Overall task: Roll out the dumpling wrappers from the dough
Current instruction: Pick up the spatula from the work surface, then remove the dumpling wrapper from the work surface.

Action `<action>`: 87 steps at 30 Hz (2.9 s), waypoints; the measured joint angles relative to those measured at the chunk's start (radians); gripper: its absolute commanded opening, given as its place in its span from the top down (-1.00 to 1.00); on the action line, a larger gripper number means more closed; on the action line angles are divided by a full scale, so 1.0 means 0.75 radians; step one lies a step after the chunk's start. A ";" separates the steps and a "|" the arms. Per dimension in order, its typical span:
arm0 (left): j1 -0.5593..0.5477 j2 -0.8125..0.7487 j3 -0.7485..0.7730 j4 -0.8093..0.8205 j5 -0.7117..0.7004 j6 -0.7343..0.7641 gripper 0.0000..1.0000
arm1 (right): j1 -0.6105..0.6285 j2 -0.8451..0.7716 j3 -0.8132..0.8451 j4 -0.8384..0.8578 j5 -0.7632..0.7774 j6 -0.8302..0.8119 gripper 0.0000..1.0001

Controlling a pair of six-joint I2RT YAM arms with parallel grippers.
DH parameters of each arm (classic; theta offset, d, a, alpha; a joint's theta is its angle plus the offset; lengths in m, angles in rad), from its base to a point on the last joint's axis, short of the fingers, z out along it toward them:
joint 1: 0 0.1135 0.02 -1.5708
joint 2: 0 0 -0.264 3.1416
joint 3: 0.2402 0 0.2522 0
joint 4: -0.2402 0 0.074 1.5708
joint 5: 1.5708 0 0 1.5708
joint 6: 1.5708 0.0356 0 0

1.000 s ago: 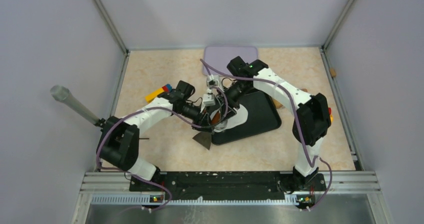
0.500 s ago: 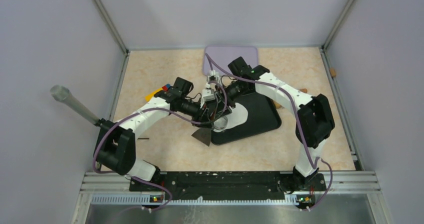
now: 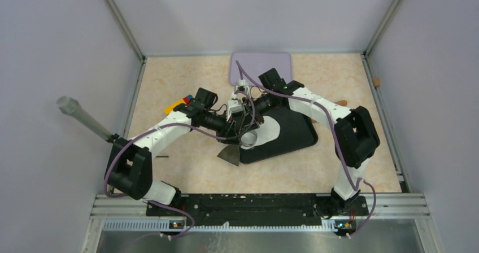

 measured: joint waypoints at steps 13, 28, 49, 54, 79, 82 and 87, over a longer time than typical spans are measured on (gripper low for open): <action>0.051 -0.004 -0.010 0.053 0.042 -0.066 -0.58 | 0.000 -0.011 -0.005 0.013 0.042 -0.026 1.00; 0.218 -0.199 0.096 0.311 -0.387 -0.133 -0.97 | -0.191 -0.420 0.150 -0.484 0.443 -0.399 1.00; 0.079 0.380 0.310 0.307 -0.976 -0.259 -0.80 | 0.107 -0.459 -0.023 -0.538 0.890 -0.608 1.00; 0.059 0.484 0.386 0.281 -0.995 -0.284 -0.76 | 0.132 -0.459 -0.060 -0.490 0.891 -0.655 1.00; 0.049 0.603 0.395 0.241 -0.973 -0.347 -0.64 | 0.165 -0.443 -0.023 -0.508 0.831 -0.849 1.00; 0.049 0.606 0.395 0.241 -0.973 -0.349 -0.54 | 0.166 -0.460 -0.011 -0.523 0.810 -0.854 1.00; 0.049 0.615 0.397 0.241 -0.972 -0.352 -0.30 | 0.166 -0.463 -0.021 -0.535 0.798 -0.875 1.00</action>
